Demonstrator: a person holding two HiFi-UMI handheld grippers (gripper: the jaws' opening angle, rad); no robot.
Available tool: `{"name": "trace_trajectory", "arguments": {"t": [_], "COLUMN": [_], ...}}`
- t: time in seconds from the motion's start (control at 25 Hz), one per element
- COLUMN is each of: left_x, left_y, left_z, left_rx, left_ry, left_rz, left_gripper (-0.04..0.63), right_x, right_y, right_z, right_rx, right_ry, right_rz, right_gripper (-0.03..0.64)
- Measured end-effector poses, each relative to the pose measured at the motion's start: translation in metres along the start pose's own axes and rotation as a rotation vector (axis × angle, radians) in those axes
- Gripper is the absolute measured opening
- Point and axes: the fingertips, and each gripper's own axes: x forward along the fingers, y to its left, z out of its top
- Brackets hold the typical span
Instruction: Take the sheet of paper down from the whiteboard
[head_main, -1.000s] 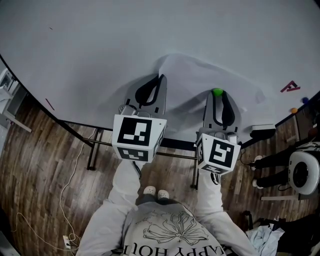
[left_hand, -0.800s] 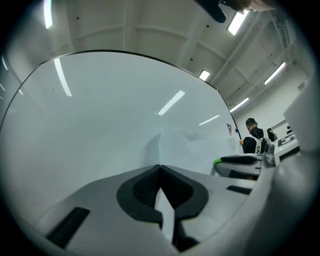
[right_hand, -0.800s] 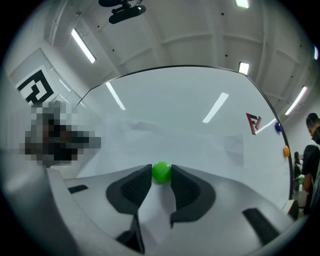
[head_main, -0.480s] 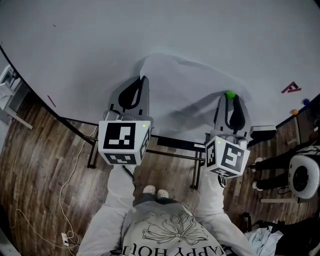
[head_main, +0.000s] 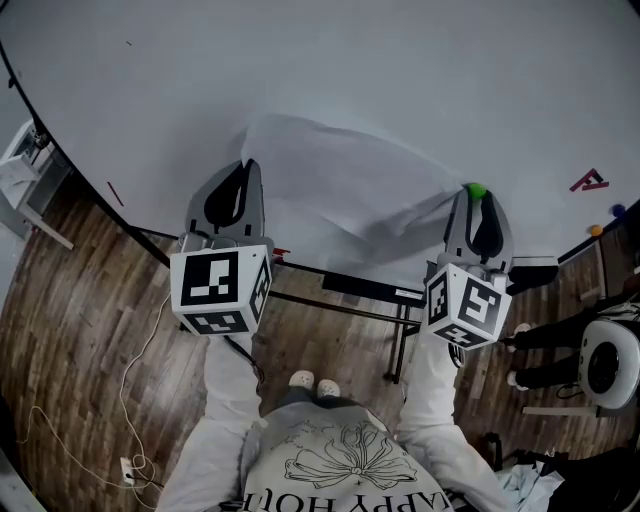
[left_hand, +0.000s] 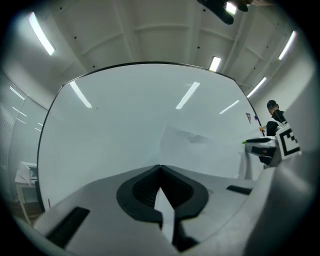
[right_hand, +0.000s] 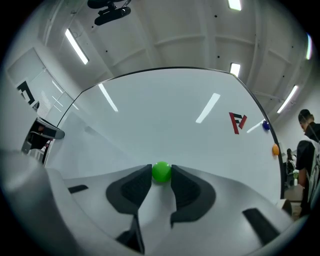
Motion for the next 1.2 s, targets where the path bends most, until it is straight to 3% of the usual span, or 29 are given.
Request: {"name": "trace_trajectory", "arguments": {"t": [0.48,0.72,1.2], "left_x": [-0.016,-0.021,-0.028], "left_y": [0.020,0.016,0.003], "left_z": [0.001,0.003,-0.002], "left_rx": [0.033,0.016,0.005], "left_ry": [0.016,0.010,0.017], "left_rz": [0.081,0.076,0.068], "left_gripper": [0.005,0.005,0.005], "right_x": [-0.006,-0.015,-0.014], "right_y": [0.001,0.014,0.042], "right_z": [0.001,0.011,0.008], "right_rx": [0.040,0.066,0.117], "right_ry": [-0.020,-0.049,-0.034], "right_rz": [-0.002,0.030,0.101], "right_gripper": [0.121,0.116,0.043]}}
